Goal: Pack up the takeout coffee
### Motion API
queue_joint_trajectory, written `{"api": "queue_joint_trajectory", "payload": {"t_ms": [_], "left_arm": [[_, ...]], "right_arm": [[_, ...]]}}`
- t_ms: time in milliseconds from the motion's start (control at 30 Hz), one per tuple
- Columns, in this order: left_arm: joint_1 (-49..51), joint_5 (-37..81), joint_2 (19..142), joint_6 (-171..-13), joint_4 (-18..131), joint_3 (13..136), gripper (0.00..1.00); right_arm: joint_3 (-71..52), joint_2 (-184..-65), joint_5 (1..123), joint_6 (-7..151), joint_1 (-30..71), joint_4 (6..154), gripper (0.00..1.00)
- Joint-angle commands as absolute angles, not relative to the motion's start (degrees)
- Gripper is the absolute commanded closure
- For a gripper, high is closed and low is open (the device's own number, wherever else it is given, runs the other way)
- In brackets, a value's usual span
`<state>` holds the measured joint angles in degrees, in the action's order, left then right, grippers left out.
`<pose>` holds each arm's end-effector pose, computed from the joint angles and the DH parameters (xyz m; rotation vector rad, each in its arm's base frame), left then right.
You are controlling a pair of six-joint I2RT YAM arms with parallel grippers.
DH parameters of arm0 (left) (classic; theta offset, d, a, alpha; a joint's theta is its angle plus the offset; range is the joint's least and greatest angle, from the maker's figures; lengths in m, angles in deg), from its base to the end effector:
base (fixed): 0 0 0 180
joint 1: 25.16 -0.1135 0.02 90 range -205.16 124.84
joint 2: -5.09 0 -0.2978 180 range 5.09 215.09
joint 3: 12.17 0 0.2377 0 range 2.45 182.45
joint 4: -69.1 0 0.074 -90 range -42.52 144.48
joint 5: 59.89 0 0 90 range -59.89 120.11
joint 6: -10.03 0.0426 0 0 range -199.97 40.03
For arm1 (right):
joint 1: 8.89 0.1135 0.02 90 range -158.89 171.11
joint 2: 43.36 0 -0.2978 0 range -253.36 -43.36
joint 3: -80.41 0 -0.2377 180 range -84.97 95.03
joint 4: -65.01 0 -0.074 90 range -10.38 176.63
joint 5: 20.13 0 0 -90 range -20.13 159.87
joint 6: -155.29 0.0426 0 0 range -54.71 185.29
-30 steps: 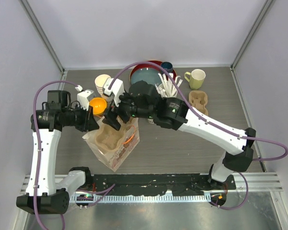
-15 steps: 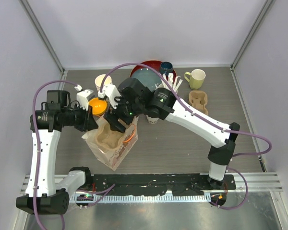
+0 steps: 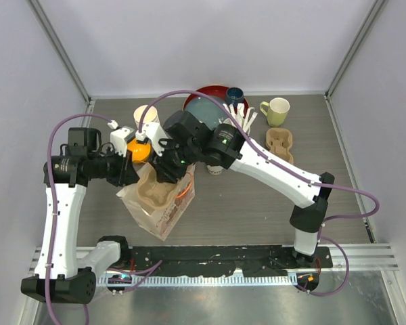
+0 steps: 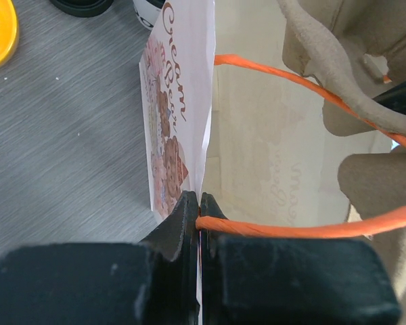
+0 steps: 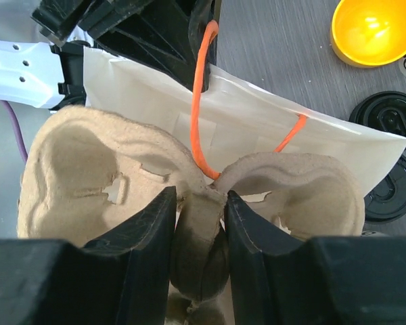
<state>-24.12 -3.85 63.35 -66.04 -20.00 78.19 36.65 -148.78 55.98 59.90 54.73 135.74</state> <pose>0.1238 -0.0260 0.4014 0.5350 2.3832 -0.6572 0.1649 0.3555 0.4484 -1.4543 1.8774 0.7914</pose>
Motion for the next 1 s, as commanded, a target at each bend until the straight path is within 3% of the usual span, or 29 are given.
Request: {"api": "queue_joint_trajectory", "payload": {"t_ms": [0, 200, 367, 967], "left_arm": [[-23.93, -2.68, 62.66, -68.97, -17.68, 80.32, 1.0], [-23.84, 0.57, 62.04, -76.27, -12.67, 78.48, 1.0], [-23.84, -0.47, 62.12, -77.6, -10.9, 77.33, 1.0], [-23.84, -3.47, 62.74, -74.78, -12.75, 76.36, 1.0]], "right_arm": [[38.69, -147.25, 55.98, 62.46, 54.31, 132.81, 0.77], [36.06, -144.1, 61.95, 64.58, 54.31, 126.41, 0.89], [26.58, -139.78, 63.89, 65.11, 54.31, 115.5, 0.97], [20.85, -138.1, 64.95, 60.63, 54.57, 100.37, 0.99]]}}
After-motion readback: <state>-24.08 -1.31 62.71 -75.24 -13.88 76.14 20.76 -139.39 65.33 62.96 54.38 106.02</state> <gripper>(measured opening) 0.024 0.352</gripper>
